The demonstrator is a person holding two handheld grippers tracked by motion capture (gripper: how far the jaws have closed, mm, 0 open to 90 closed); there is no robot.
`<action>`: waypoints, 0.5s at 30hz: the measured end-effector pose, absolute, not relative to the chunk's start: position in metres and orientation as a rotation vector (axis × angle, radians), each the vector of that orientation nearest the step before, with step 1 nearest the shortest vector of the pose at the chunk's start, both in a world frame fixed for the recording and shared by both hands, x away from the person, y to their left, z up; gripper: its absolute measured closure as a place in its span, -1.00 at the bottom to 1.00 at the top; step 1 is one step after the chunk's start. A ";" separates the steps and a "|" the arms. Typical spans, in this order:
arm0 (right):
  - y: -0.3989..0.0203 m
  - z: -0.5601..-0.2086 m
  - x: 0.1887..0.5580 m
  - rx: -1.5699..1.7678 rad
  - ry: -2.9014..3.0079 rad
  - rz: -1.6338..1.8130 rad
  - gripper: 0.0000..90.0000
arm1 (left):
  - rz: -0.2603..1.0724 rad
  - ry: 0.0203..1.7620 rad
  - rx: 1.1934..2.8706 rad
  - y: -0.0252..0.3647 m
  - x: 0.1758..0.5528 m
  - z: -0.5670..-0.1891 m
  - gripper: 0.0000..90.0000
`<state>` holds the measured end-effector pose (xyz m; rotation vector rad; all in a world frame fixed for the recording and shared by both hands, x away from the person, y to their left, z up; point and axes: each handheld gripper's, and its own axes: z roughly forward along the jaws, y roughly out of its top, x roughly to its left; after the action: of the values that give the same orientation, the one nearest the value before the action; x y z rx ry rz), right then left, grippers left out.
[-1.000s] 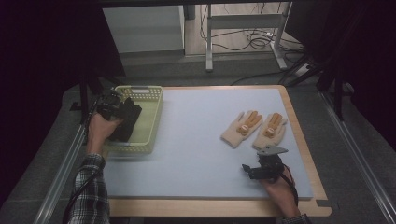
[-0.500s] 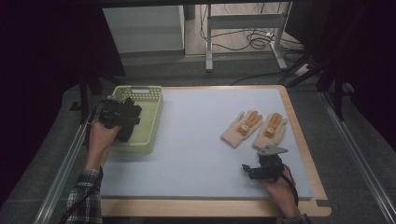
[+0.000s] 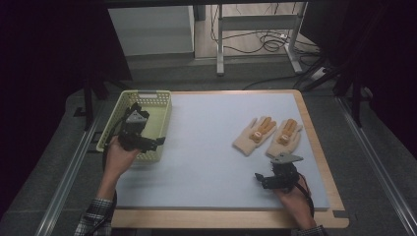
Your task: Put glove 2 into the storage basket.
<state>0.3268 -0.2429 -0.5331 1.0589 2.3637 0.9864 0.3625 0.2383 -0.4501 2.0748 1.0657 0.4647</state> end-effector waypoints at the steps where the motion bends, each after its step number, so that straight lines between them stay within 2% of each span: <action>1: -0.243 -0.533 0.327 1.059 2.364 0.987 -0.67 | 0.463 1.048 2.074 0.234 0.359 -0.450 -0.96; 8: -0.243 -0.533 0.327 1.056 2.366 0.982 -0.67 | 0.461 0.942 2.099 0.201 0.332 -0.458 -0.96; 15: -0.243 -0.533 0.327 1.056 2.370 0.974 -0.68 | 0.464 0.885 2.137 0.169 0.308 -0.484 -0.95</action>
<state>0.3271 -0.2425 -0.5328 1.0556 2.3704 0.9745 0.3080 0.1694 -0.4844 2.1371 0.8846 0.4640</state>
